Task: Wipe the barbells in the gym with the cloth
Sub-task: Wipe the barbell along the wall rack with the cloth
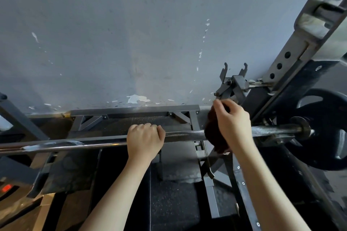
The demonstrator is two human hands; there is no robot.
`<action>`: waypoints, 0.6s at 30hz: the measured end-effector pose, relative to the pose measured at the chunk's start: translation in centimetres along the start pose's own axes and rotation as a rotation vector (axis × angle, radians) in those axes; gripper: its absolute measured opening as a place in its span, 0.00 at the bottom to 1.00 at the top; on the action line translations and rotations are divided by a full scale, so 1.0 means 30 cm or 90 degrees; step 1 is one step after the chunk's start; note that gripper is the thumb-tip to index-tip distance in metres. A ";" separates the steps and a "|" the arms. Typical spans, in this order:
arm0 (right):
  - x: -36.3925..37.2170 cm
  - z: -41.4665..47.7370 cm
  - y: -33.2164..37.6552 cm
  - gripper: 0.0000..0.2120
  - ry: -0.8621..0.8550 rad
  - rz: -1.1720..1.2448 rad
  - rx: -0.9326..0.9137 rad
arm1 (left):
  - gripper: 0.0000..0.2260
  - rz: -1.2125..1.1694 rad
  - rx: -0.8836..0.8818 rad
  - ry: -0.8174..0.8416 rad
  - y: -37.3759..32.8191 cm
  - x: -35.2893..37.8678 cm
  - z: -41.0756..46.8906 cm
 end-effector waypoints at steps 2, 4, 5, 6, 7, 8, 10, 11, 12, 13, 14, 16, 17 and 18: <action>-0.052 0.001 0.017 0.15 0.156 -0.092 0.003 | 0.24 -0.001 0.002 -0.006 0.000 0.000 -0.002; -0.059 -0.005 0.018 0.16 0.242 -0.168 -0.046 | 0.24 0.001 0.006 -0.017 -0.001 -0.004 -0.002; -0.037 -0.008 0.010 0.16 0.250 -0.196 -0.075 | 0.24 0.002 0.005 -0.015 -0.001 -0.007 -0.001; 0.000 -0.010 0.002 0.15 0.234 -0.220 -0.100 | 0.24 0.003 0.005 -0.013 -0.002 -0.010 0.001; 0.051 -0.015 -0.005 0.15 0.202 -0.237 -0.134 | 0.24 0.005 0.004 -0.015 -0.003 -0.012 0.001; 0.107 -0.028 -0.008 0.15 0.162 -0.242 -0.183 | 0.23 0.007 0.002 -0.022 -0.004 -0.012 0.003; 0.221 -0.065 -0.021 0.18 0.104 -0.225 -0.282 | 0.23 0.001 -0.003 -0.034 -0.006 -0.011 0.006; 0.255 -0.075 -0.034 0.21 0.075 -0.207 -0.304 | 0.23 -0.001 -0.004 -0.035 -0.006 -0.009 0.007; 0.271 -0.078 -0.051 0.23 0.037 -0.172 -0.303 | 0.23 0.000 -0.003 -0.034 -0.007 -0.007 0.006; 0.275 -0.080 -0.070 0.24 -0.003 -0.136 -0.294 | 0.23 0.002 -0.001 -0.031 -0.006 -0.004 0.007; 0.269 -0.091 -0.091 0.24 -0.032 -0.127 -0.305 | 0.23 0.000 0.000 -0.028 -0.005 -0.003 0.008; 0.255 -0.140 -0.131 0.22 -0.075 -0.176 -0.392 | 0.23 -0.003 -0.001 -0.031 -0.005 -0.002 0.007; 0.255 -0.166 -0.144 0.21 -0.078 -0.193 -0.429 | 0.23 -0.001 -0.001 -0.037 -0.005 -0.001 0.006; 0.261 -0.180 -0.152 0.18 -0.078 -0.195 -0.451 | 0.23 -0.003 -0.001 -0.041 -0.004 0.000 0.007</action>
Point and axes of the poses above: each hand's wrist, its own z-axis towards the middle knuckle, its own x-axis out of the palm, y = z × x, the point moved 2 cm from there along z, towards the middle knuckle, and after that the axes turned 14 degrees about -y, right-handed, at the moved point
